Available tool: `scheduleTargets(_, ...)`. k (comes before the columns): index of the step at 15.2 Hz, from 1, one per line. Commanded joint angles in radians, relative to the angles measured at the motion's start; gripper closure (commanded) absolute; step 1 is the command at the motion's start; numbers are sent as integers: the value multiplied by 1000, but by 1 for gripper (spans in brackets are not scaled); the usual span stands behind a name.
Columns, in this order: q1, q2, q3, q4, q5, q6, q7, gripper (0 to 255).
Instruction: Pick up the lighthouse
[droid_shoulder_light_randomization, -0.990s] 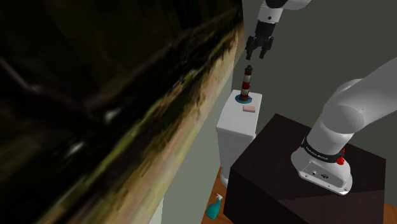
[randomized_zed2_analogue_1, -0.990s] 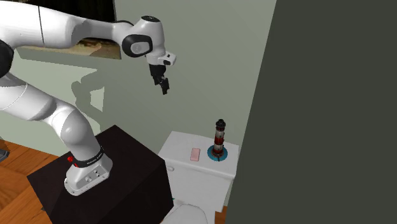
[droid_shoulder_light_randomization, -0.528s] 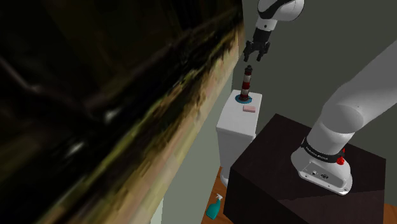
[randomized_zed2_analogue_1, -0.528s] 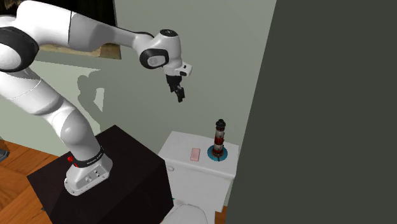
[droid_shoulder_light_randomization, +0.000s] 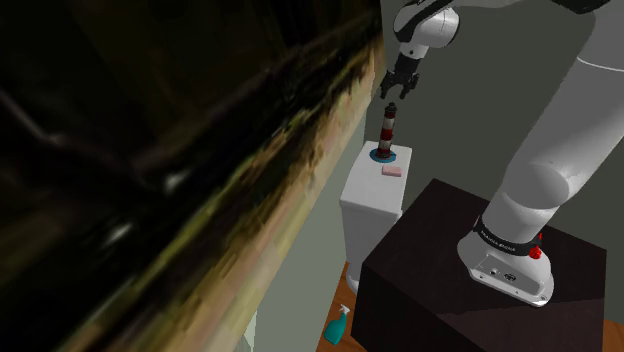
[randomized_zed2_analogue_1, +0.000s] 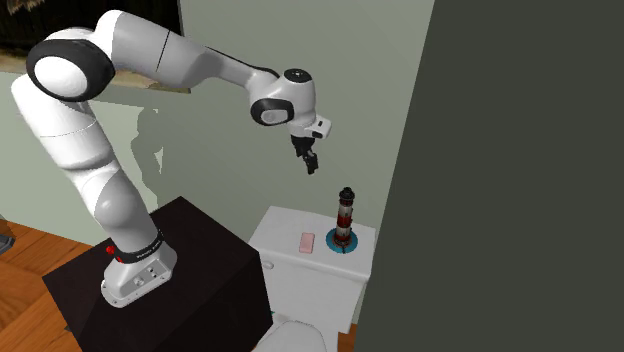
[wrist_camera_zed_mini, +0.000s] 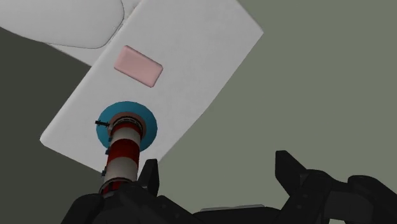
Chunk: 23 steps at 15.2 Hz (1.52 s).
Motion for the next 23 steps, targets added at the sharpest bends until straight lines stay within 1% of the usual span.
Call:
scheduleTargets(1,-16,74,-16,49,59,19,-45,0)
scheduleTargets(4,-50,184,-23,132,148,35,-103,0)
scheduleTargets(8,-114,329,-14,257,257,41,-164,0)
scheduleTargets(12,-191,471,6,399,346,34,-200,0)
scheduleTargets(13,-202,489,10,418,356,33,-203,0)
scheduleTargets(20,-217,540,36,402,401,91,-246,0)
scheduleTargets(22,-219,544,38,401,405,96,-250,0)
scheduleTargets(23,-218,544,38,401,405,96,-249,255)
